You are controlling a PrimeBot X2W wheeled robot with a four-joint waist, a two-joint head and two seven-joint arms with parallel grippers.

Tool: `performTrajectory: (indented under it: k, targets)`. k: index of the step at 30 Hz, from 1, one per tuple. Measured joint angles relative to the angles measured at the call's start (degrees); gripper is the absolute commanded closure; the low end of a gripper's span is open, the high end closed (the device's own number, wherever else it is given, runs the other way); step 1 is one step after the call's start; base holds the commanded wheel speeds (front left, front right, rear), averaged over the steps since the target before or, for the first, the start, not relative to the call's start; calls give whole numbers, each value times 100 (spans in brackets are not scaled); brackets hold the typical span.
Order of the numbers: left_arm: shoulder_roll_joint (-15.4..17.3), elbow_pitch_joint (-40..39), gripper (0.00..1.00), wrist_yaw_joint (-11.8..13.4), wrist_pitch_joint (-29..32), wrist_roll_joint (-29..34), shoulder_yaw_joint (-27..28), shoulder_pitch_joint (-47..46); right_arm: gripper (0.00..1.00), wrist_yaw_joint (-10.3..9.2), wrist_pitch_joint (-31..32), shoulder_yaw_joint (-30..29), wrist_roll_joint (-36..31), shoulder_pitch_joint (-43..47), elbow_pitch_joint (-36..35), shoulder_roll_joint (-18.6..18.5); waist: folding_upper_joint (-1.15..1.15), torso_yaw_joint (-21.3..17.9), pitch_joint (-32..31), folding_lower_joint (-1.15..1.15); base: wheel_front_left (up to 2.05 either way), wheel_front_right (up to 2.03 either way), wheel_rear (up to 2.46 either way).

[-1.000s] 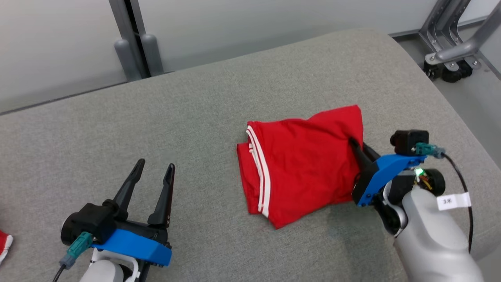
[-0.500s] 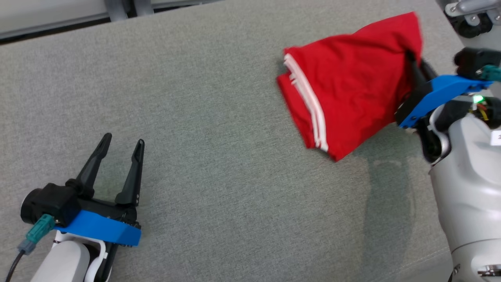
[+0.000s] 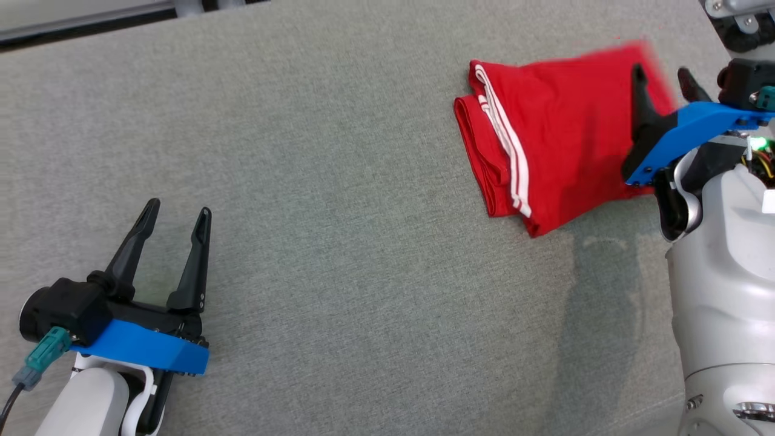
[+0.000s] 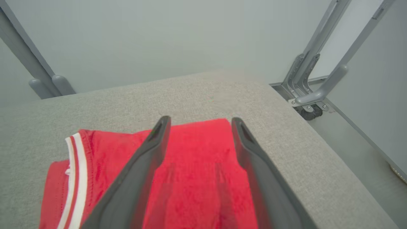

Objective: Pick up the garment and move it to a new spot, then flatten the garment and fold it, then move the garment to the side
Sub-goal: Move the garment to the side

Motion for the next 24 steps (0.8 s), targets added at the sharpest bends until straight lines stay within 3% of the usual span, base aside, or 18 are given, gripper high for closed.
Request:
performTrajectory:
  k: [4, 15, 24]
  targets:
    - [-105, 45, 0, 0, 0, -1, 83, -3, 0, 0, -265, 216, -142, 69, -338, 22, -1, 92, -227, -1, 0, 0, 0]
    - [-647, 382, 0, 0, 1, 109, 619, 271, 0, 0, -639, 1818, 485, 1373, -1768, 15, -3, 566, -1402, -2, 0, 0, 0]
    - [-994, 719, 0, 8, -1, 230, 1049, 589, 0, 0, -993, 2284, 1259, 2882, -2536, -413, -3, 953, -2160, -3, 0, 0, 0]
